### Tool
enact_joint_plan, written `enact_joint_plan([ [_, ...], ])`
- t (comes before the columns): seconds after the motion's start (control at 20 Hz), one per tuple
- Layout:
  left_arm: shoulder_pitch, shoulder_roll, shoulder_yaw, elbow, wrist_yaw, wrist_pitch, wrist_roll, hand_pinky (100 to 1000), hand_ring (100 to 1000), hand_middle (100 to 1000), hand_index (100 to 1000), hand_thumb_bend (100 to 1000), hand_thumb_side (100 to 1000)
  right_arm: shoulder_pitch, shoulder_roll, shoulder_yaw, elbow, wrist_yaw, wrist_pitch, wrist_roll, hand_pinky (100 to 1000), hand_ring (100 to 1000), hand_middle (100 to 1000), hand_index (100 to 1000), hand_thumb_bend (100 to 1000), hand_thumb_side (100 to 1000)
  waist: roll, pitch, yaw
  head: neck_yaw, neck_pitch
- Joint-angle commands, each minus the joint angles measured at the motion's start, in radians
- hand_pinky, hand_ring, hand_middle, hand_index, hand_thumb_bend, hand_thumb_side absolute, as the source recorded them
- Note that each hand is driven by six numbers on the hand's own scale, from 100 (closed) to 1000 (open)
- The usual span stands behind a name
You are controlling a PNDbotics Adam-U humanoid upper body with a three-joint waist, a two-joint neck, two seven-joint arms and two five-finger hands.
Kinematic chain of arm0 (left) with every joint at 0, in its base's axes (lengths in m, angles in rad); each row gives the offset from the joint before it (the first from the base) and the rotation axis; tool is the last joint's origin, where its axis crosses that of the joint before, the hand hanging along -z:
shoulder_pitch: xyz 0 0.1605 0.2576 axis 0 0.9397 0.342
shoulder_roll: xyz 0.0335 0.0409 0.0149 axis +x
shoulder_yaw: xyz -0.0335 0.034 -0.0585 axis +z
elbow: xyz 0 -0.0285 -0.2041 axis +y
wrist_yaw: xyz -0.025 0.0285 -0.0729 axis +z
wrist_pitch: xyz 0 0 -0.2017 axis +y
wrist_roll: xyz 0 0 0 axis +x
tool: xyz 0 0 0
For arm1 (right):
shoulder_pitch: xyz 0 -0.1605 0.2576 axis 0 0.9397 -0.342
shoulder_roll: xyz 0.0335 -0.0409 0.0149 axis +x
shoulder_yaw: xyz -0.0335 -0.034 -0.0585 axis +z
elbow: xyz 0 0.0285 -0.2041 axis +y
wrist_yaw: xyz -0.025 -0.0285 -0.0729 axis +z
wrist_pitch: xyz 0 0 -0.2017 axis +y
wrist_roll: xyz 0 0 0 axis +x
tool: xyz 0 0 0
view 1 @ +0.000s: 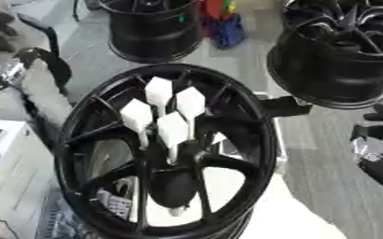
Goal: Pull the pin out of the wheel hub.
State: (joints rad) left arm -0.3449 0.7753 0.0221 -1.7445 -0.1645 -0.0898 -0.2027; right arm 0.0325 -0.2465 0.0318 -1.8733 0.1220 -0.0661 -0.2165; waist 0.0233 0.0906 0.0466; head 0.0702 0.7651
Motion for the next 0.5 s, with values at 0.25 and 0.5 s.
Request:
enact_joint_plan([
  [0.25,-0.137,0.151,-0.158,-0.028,-0.011,-0.048,-0.246,704,600,666,824,369,367,-0.005,-0.031,0.005,-0.004,0.001,-0.003,0.006,730,595,662,806,185,100,0.010,-0.016,-0.010,0.007,0.005],
  [0.5,-0.218,0.153,-0.247,-0.027,-0.024,-0.074,-0.451,721,624,685,832,340,265,-0.005,-0.033,0.009,0.001,0.000,-0.003,0.010,730,595,662,806,185,100,0.016,-0.018,-0.016,0.009,0.005],
])
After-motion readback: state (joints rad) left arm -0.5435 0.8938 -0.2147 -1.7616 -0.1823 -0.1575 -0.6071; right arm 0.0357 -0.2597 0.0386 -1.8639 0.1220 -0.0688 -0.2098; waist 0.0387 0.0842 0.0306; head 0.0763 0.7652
